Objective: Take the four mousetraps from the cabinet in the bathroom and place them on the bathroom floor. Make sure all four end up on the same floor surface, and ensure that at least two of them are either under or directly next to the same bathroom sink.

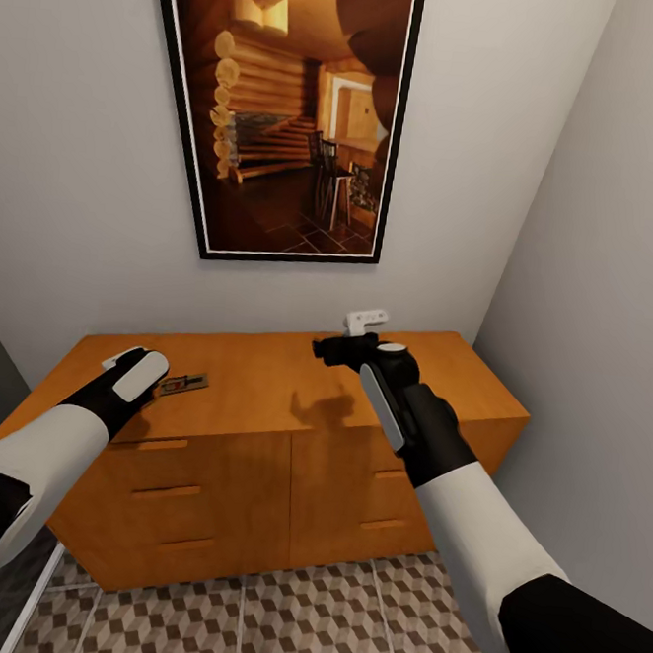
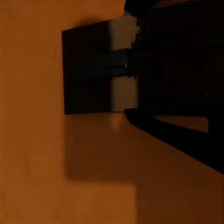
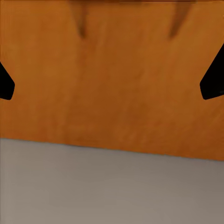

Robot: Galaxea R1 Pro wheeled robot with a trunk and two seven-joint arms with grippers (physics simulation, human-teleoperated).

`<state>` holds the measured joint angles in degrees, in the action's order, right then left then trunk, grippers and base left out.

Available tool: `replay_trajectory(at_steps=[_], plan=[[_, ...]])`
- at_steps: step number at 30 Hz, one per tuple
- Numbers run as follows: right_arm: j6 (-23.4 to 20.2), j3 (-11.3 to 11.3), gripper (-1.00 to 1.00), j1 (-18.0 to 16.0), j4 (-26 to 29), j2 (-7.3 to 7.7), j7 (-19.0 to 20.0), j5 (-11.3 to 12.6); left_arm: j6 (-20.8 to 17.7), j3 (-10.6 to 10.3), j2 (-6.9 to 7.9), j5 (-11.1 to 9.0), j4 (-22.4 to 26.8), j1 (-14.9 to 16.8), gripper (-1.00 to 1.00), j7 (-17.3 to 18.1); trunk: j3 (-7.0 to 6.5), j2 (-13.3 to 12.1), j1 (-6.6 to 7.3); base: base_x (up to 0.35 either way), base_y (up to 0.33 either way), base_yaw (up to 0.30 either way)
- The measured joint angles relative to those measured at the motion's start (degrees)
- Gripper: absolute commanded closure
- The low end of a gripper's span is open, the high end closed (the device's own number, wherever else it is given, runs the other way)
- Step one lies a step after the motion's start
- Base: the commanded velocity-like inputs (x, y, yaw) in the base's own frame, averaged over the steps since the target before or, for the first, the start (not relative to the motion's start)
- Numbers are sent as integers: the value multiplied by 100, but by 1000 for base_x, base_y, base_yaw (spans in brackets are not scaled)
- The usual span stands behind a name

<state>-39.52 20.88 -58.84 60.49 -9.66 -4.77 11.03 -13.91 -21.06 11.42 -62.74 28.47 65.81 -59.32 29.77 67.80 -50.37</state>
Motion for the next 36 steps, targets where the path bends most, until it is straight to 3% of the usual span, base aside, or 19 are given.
replay_trajectory(at_steps=[6,36], plan=[[0,273,-100,1,-72,6,-15,0,-9,-4,-12,55,-17,3,100,3,0,0,0,0,0,0],[0,292,-100,97,-68,7,-16,-4,-17,7,-8,34,-13,5,100,2,0,0,0,0,0,0]])
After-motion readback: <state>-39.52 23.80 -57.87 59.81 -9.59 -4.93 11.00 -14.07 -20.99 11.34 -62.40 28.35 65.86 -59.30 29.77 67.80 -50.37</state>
